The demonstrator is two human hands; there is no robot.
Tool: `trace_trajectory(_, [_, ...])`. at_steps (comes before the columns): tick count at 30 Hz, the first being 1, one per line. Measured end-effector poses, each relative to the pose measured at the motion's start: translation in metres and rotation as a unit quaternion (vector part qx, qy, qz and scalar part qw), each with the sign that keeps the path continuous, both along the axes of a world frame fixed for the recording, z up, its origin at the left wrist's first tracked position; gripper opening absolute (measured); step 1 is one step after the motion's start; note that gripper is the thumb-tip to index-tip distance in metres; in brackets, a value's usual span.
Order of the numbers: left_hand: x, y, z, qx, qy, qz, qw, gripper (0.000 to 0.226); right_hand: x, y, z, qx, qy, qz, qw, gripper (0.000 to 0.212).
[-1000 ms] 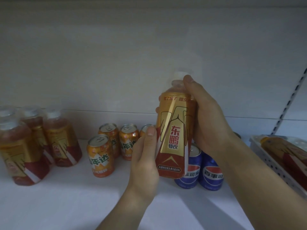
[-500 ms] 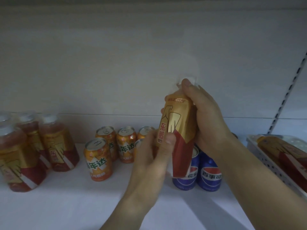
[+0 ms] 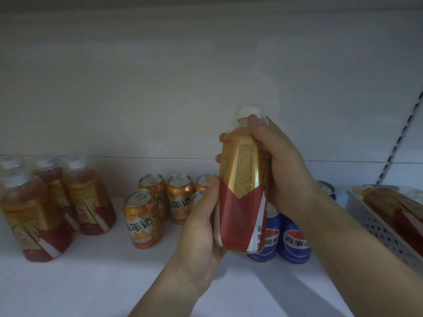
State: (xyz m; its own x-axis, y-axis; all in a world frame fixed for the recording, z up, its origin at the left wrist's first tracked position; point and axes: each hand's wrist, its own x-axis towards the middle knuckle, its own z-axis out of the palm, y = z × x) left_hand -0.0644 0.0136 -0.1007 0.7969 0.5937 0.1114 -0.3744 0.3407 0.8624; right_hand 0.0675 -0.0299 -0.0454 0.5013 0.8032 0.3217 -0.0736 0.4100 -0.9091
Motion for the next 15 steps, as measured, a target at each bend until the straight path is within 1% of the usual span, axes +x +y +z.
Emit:
trace_trajectory(3, [0.0032,-0.0006,-0.0021,0.047,0.002,0.052,0.998,0.044,-0.0023,0.0017,-0.0009,0.003,0.007,0.021,1.000,0.032])
trace_trajectory(6, [0.0049,-0.0013,-0.0046,0.084,0.018,0.098,0.991,0.047,-0.0019,0.0021,-0.0016,0.012,-0.009,-0.026,1.000,0.030])
trace_trajectory(8, [0.0035,-0.0037,-0.0027,0.123,0.026,0.111,0.986,0.040,-0.0020,0.0016,-0.0010,0.026,-0.012,-0.049,0.998,0.026])
trace_trajectory(10, [0.0033,-0.0024,-0.0026,0.148,0.022,0.128,0.980,0.036,-0.0021,0.0016,-0.0006,0.026,-0.017,-0.049,0.998,0.030])
trace_trajectory(11, [0.0032,-0.0016,-0.0030,0.137,0.020,0.134,0.981,0.039,-0.0024,0.0014,-0.0003,0.021,-0.020,-0.042,0.999,0.035])
trace_trajectory(12, [0.0036,-0.0002,-0.0041,0.105,0.021,0.124,0.986,0.045,-0.0027,0.0007,0.0006,0.016,-0.016,-0.028,0.999,0.040])
trace_trajectory(13, [0.0037,0.0009,-0.0044,0.070,0.023,0.103,0.992,0.051,-0.0030,-0.0006,0.0019,0.015,-0.002,-0.006,1.000,0.045])
trace_trajectory(15, [0.0025,0.0021,-0.0022,0.026,0.022,0.058,0.998,0.053,-0.0049,-0.0042,0.0054,0.025,0.025,0.040,0.999,0.049])
